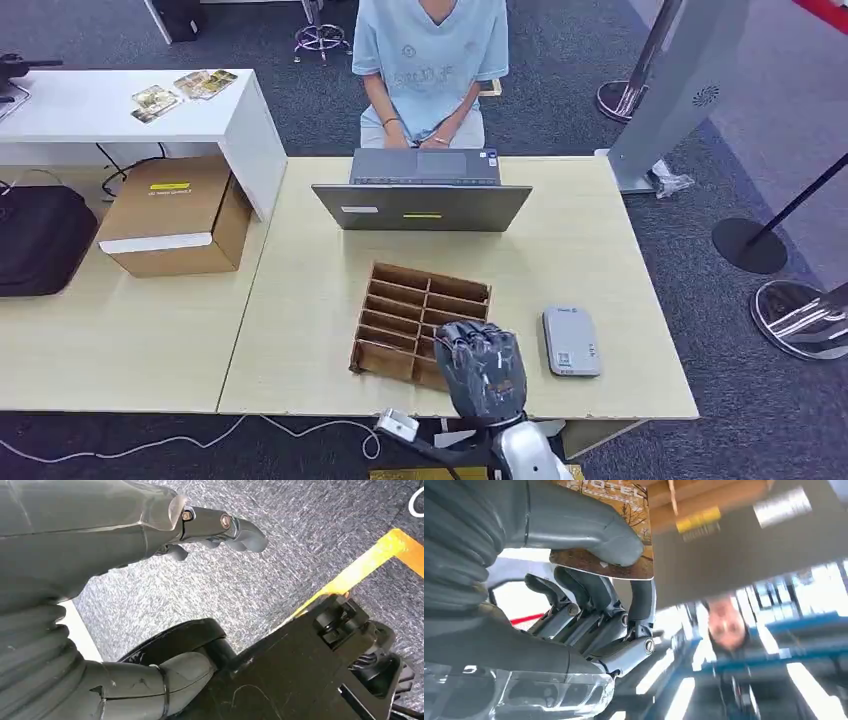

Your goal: Pass the card to the sensor for recognition and then transmit it.

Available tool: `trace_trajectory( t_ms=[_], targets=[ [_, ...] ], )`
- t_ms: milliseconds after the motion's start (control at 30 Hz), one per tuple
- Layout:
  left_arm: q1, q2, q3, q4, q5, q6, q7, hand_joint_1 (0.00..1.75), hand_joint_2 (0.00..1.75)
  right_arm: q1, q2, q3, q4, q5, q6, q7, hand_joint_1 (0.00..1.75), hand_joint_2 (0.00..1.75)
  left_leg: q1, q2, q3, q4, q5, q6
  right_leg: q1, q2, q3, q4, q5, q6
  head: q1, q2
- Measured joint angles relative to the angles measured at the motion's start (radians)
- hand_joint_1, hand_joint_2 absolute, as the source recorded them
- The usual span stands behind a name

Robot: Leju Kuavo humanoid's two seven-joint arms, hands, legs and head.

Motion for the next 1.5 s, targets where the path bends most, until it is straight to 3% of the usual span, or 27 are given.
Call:
trace_trajectory(
  t_ms=[100, 467, 567, 700, 900, 1267, 1400, 1500],
  targets=[
    [0.001, 0.0, 0.009, 0.0, 0.006, 0.003, -0.004, 0.0, 1.75, 0.007, 0.0, -0.002, -0.024, -0.017, -0.04, -0.049, 1.75, 1.75, 0.0, 0.0, 0.0, 0.0, 0.0, 0.0, 0.0, 0.0, 0.0, 0.0, 0.0, 0.0, 0.0, 0.0],
    [0.011, 0.001, 0.047, 0.0, 0.021, 0.017, -0.018, 0.0, 1.75, 0.061, 0.072, -0.093, -0.289, -0.082, -0.041, -0.426, 1.75, 1.75, 0.0, 0.002, 0.001, 0.0, -0.001, -0.001, 0.0, 0.002, 0.0, 0.0, 0.0, 0.0, 0.0, 0.0],
    [0.013, 0.002, 0.058, 0.0, 0.024, 0.02, -0.021, 0.0, 1.75, 0.066, 0.091, -0.109, -0.337, -0.053, -0.041, -0.476, 1.75, 1.75, 0.0, 0.003, 0.001, 0.0, -0.001, -0.001, 0.0, 0.003, 0.0, 0.0, 0.0, 0.0, 0.0, 0.0],
    [0.015, 0.003, 0.071, 0.0, 0.035, 0.031, -0.029, 0.0, 1.75, 0.066, 0.102, -0.112, -0.38, -0.038, -0.041, -0.473, 1.75, 1.75, 0.0, 0.003, 0.001, 0.0, -0.001, -0.001, 0.0, 0.003, 0.0, 0.0, 0.0, 0.0, 0.0, 0.0],
    [0.018, 0.003, 0.092, 0.0, 0.048, 0.039, -0.033, 0.0, 1.75, 0.042, 0.101, -0.104, -0.41, 0.003, -0.041, -0.406, 1.75, 1.75, 0.0, 0.004, 0.001, 0.0, -0.001, -0.001, 0.0, 0.003, 0.0, 0.0, 0.0, 0.0, 0.0, 0.0],
    [0.018, 0.004, 0.114, 0.0, 0.052, 0.042, -0.039, 0.0, 1.75, -0.122, 0.079, -0.103, -0.361, 0.002, -0.041, -0.403, 1.75, 1.75, 0.001, 0.005, 0.001, 0.0, -0.001, -0.001, 0.001, 0.004, 0.0, 0.0, 0.002, -0.002, 0.0, 0.0],
    [0.018, 0.004, 0.114, 0.0, 0.05, 0.037, -0.044, 0.0, 1.75, -0.188, 0.06, -0.103, -0.308, 0.002, -0.041, -0.34, 1.75, 1.75, 0.001, 0.005, 0.001, 0.0, -0.001, -0.001, 0.002, 0.004, 0.0, 0.0, 0.002, -0.002, 0.0, 0.0],
    [0.017, 0.004, 0.114, 0.0, 0.047, 0.032, -0.049, 0.0, 1.75, -0.248, 0.04, -0.093, -0.261, 0.002, -0.041, -0.258, 1.75, 1.75, 0.001, 0.006, 0.002, 0.0, -0.001, -0.001, 0.002, 0.005, 0.0, 0.0, 0.002, -0.003, 0.0, 0.0]
  ],
)
